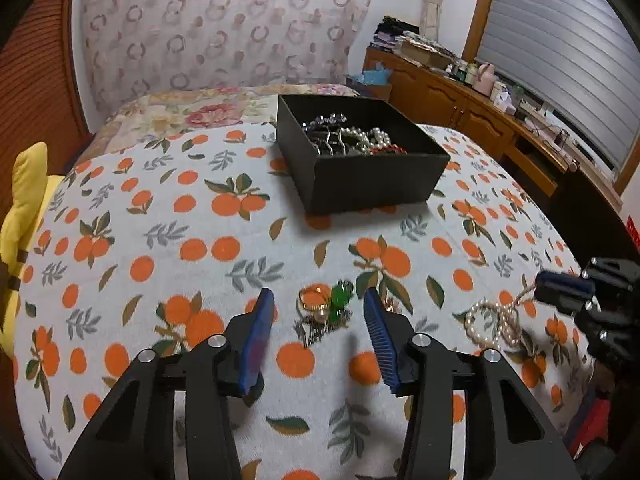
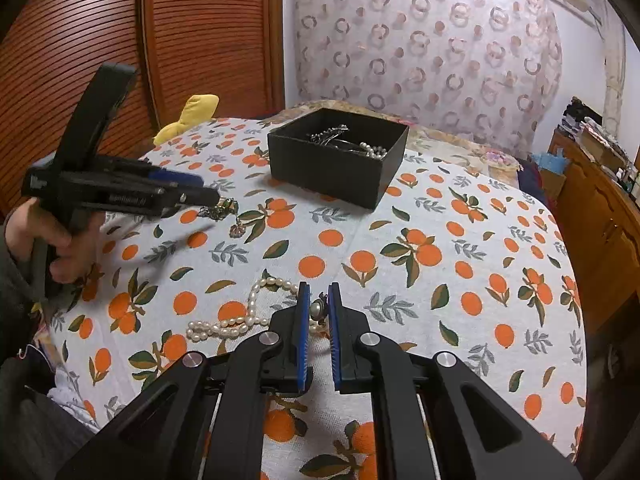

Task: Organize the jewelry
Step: 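Grasp the wooden bead strand with the right tool while the left tool grasps the green-stone ring, then lift and carry the bead strand and green ring over the black box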

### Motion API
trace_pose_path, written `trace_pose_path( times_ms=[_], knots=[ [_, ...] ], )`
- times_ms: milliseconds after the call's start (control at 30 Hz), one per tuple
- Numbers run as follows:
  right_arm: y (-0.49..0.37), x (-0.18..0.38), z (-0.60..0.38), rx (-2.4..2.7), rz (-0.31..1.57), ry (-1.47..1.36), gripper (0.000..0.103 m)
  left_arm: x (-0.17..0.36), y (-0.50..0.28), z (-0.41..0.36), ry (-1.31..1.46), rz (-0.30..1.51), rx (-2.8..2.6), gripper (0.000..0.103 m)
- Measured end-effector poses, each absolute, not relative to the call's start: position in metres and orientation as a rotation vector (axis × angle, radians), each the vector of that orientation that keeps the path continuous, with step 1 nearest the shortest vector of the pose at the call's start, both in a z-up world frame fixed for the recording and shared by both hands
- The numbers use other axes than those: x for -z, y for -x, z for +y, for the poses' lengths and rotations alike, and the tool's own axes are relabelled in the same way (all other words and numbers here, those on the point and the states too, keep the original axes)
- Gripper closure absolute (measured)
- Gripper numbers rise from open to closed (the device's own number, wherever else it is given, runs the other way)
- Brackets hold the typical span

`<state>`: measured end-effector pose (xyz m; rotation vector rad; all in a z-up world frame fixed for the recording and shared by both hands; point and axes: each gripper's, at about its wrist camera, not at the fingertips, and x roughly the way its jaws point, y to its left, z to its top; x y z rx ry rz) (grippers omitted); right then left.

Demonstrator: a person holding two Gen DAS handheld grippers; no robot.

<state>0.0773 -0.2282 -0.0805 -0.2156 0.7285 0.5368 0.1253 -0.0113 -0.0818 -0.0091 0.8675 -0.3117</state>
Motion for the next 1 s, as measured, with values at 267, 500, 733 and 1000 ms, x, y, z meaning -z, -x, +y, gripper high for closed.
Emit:
trace_pose_path(
  times_ms=[267, 500, 733, 1000],
  knots=[
    [-0.079, 0.084, -0.231, -0.535, 0.739, 0.204, 0.093, 0.078, -0.136, -0.034, -0.045, 0.864, 0.352, 0.076],
    [-0.079, 0.084, -0.235, -0.532, 0.739, 0.200, 0.093, 0.091, -0.145, -0.055, -0.167, 0.910, 0.335, 0.084],
    [-0.079, 0.084, -0.239, -0.530, 0.738, 0.197, 0.093, 0.089, -0.144, -0.050, -0.145, 0.899, 0.350, 0.092],
    [-0.078, 0.061, -0.241, -0.542, 0.683, 0.187, 0.093, 0.045, -0.135, -0.038, -0.039, 0.809, 0.385, 0.092]
  ],
)
